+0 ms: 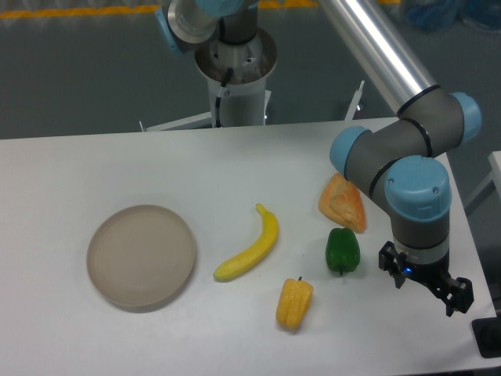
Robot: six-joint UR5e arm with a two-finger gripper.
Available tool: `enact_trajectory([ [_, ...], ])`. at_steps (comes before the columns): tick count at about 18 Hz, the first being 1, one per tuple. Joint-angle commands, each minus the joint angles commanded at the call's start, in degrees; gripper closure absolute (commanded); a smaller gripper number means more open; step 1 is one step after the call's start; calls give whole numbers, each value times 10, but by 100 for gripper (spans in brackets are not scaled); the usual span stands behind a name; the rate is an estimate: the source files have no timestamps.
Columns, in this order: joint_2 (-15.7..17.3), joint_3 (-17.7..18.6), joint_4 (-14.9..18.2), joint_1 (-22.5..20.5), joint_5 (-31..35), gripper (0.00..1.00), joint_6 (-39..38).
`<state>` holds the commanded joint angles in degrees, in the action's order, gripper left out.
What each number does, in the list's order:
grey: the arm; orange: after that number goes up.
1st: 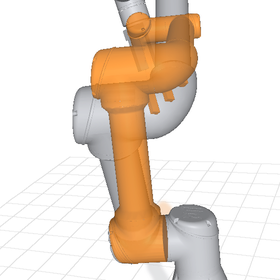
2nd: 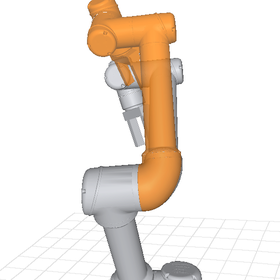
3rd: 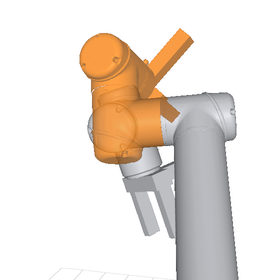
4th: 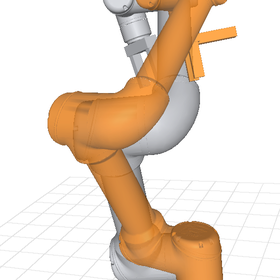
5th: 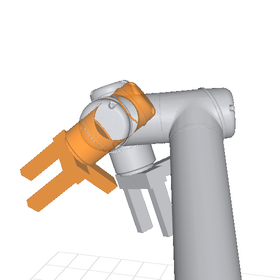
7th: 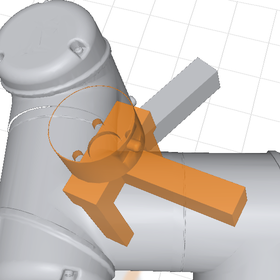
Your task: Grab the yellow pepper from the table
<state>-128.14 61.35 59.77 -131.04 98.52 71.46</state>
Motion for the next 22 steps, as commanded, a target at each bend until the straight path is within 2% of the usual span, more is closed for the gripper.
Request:
enact_trajectory([
  [4,2,3,0,4,11,0,-6],
  [6,13,7,2,5,26,0,-24],
  [9,67,74,9,3,4,0,-109],
  [11,94,104,11,2,-47,0,-172],
  [13,107,122,11,2,-99,0,-234],
  [15,106,131,11,6,-135,0,-285],
  [18,97,154,15,21,-168,0,-290],
  [22,90,178,12,36,-161,0,-293],
])
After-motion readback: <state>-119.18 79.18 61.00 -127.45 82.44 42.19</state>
